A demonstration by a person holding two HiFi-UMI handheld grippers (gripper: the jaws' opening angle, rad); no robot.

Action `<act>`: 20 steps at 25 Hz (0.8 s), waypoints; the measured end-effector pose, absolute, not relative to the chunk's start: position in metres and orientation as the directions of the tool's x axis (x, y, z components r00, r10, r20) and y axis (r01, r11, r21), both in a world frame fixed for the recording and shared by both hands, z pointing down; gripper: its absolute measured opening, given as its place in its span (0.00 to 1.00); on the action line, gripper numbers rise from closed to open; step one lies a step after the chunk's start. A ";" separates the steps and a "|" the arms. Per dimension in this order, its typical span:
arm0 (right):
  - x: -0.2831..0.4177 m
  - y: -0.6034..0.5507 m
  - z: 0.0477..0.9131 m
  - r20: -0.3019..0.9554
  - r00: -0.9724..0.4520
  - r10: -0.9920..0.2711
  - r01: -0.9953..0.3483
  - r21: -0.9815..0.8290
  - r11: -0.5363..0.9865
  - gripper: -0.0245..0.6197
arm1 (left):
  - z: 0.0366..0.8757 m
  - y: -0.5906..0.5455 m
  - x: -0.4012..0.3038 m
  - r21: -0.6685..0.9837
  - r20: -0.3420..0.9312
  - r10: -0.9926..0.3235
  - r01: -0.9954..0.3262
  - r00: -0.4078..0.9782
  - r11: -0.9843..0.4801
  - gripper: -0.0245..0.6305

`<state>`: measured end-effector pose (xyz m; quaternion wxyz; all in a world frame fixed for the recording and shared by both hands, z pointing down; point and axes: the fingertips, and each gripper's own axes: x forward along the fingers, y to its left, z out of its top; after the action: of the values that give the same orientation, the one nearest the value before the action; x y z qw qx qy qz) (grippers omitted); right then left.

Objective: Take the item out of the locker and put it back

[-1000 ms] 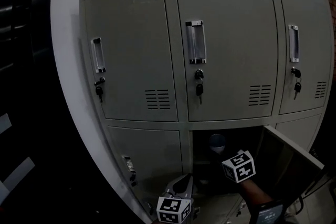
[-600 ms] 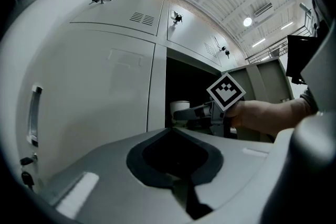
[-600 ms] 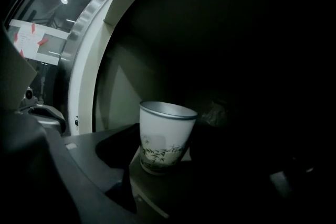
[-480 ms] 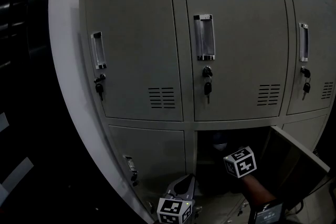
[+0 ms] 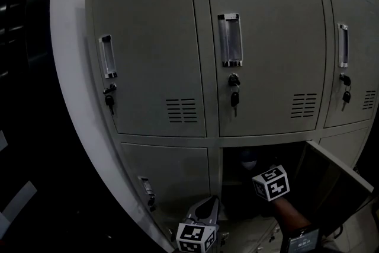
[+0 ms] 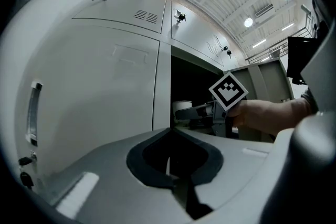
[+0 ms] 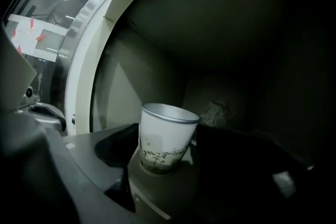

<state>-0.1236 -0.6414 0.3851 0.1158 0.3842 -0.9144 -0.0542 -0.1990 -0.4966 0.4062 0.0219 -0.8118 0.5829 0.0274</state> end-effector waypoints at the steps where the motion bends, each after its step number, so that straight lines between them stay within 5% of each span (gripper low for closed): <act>1: -0.123 -0.641 0.385 0.166 -0.676 -0.718 -0.694 0.185 0.696 0.56 | 0.406 -0.496 -0.199 -0.004 -0.068 -0.945 -0.947 0.320 -0.320 0.04; 20: -0.078 -0.559 0.403 0.139 -0.585 -0.799 -0.786 0.146 0.600 0.47 | 0.418 -0.488 -0.192 -0.014 -0.043 -0.911 -0.912 0.410 -0.410 0.04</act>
<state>-0.0779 -0.5590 0.4026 0.0951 0.4456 -0.8895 -0.0344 -0.1920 -0.4877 0.4178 0.0174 -0.8396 0.5427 0.0142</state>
